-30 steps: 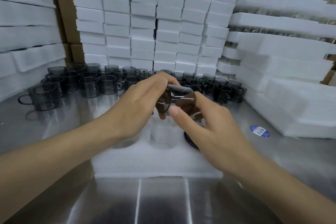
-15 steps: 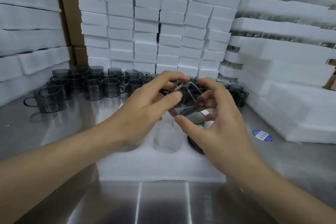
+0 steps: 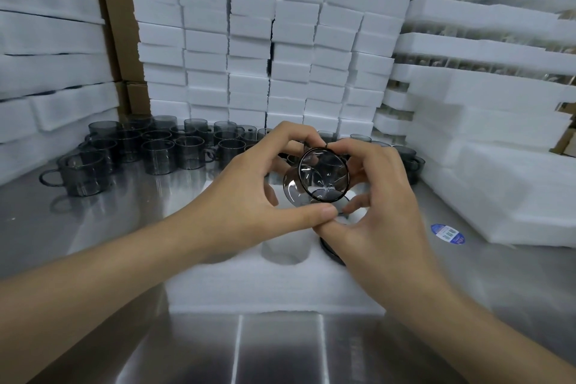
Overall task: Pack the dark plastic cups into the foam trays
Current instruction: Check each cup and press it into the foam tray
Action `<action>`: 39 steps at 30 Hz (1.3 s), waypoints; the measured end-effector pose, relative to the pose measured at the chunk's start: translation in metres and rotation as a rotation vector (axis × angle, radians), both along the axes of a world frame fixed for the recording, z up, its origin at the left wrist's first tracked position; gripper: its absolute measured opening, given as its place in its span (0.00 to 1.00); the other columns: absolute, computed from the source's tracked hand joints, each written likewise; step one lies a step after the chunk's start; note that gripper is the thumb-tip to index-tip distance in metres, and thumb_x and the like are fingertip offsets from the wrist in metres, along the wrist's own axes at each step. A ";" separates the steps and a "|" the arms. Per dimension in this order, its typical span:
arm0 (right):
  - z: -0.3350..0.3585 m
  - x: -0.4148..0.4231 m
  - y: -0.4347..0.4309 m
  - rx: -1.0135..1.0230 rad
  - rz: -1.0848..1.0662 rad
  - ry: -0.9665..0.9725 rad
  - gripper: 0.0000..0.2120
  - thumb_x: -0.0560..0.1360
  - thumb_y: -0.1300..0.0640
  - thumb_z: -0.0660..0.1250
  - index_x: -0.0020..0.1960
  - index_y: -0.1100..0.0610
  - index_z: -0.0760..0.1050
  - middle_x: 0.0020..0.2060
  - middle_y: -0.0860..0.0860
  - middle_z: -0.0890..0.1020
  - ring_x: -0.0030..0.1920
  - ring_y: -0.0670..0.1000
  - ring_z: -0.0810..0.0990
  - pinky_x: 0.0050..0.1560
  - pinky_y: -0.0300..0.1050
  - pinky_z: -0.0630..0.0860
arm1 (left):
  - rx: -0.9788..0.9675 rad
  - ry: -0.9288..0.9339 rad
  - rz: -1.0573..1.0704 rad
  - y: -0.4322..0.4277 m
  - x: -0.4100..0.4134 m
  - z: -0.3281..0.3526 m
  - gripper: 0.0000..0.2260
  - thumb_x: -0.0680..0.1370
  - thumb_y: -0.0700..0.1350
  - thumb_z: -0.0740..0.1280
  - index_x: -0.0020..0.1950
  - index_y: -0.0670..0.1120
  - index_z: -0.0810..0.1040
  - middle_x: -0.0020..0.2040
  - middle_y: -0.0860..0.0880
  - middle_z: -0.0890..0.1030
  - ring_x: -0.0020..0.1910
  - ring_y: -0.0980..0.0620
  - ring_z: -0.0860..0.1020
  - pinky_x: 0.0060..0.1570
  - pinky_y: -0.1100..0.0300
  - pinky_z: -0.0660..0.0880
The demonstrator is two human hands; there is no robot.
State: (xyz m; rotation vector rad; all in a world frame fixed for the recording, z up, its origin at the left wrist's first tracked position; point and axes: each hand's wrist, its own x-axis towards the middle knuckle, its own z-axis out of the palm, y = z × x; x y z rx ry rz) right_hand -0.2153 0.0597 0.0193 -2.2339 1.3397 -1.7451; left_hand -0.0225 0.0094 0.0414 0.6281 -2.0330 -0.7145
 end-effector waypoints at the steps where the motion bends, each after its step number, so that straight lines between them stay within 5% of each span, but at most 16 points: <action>1: 0.000 0.000 0.000 0.000 0.002 0.001 0.32 0.67 0.61 0.76 0.67 0.42 0.74 0.57 0.42 0.74 0.61 0.47 0.77 0.50 0.39 0.78 | -0.002 -0.002 0.003 0.000 0.000 0.000 0.32 0.70 0.58 0.82 0.70 0.61 0.73 0.66 0.54 0.81 0.58 0.47 0.83 0.45 0.48 0.80; 12: 0.001 -0.001 0.001 -0.010 0.014 0.005 0.35 0.66 0.66 0.77 0.68 0.44 0.74 0.59 0.42 0.74 0.62 0.44 0.77 0.51 0.35 0.77 | -0.003 -0.008 0.008 0.000 0.000 0.000 0.33 0.70 0.56 0.82 0.71 0.61 0.72 0.67 0.53 0.80 0.57 0.46 0.84 0.46 0.46 0.80; 17: 0.001 0.001 0.003 -0.021 -0.011 0.006 0.31 0.69 0.59 0.78 0.69 0.45 0.74 0.58 0.44 0.75 0.61 0.46 0.77 0.49 0.37 0.78 | 0.011 0.009 0.004 -0.001 -0.001 -0.001 0.30 0.71 0.55 0.82 0.70 0.60 0.73 0.64 0.53 0.82 0.55 0.46 0.84 0.45 0.42 0.80; 24: 0.006 0.001 0.007 0.002 -0.003 0.090 0.38 0.71 0.42 0.81 0.77 0.47 0.71 0.62 0.44 0.74 0.62 0.48 0.77 0.59 0.34 0.74 | 0.168 0.086 -0.031 -0.006 0.001 0.002 0.19 0.84 0.60 0.61 0.62 0.47 0.81 0.52 0.42 0.85 0.51 0.37 0.82 0.47 0.39 0.75; 29: 0.006 0.003 0.005 0.011 -0.030 0.077 0.26 0.70 0.45 0.81 0.64 0.49 0.80 0.59 0.43 0.75 0.64 0.48 0.76 0.62 0.39 0.73 | 0.177 0.043 -0.094 -0.005 0.000 0.004 0.21 0.87 0.59 0.54 0.48 0.51 0.81 0.40 0.51 0.83 0.38 0.55 0.78 0.42 0.58 0.72; 32: 0.006 0.002 0.005 -0.016 -0.059 0.073 0.25 0.71 0.49 0.82 0.64 0.50 0.79 0.58 0.44 0.77 0.64 0.49 0.76 0.63 0.38 0.71 | 0.189 0.050 -0.022 -0.009 -0.002 0.002 0.20 0.87 0.59 0.54 0.56 0.52 0.83 0.44 0.52 0.85 0.41 0.56 0.80 0.41 0.60 0.74; 36: 0.006 0.002 0.008 -0.077 -0.061 0.092 0.27 0.73 0.50 0.80 0.70 0.50 0.76 0.59 0.42 0.78 0.63 0.48 0.77 0.64 0.42 0.72 | 0.166 0.075 0.062 -0.013 -0.005 0.001 0.07 0.88 0.45 0.64 0.60 0.48 0.83 0.49 0.46 0.86 0.41 0.52 0.83 0.36 0.63 0.76; 39: 0.004 0.005 0.011 -0.127 -0.071 0.123 0.33 0.72 0.49 0.79 0.74 0.47 0.72 0.61 0.37 0.77 0.63 0.45 0.77 0.64 0.48 0.75 | 0.126 0.048 -0.010 -0.015 -0.005 -0.003 0.12 0.81 0.30 0.68 0.55 0.46 0.84 0.47 0.45 0.87 0.44 0.43 0.84 0.44 0.55 0.81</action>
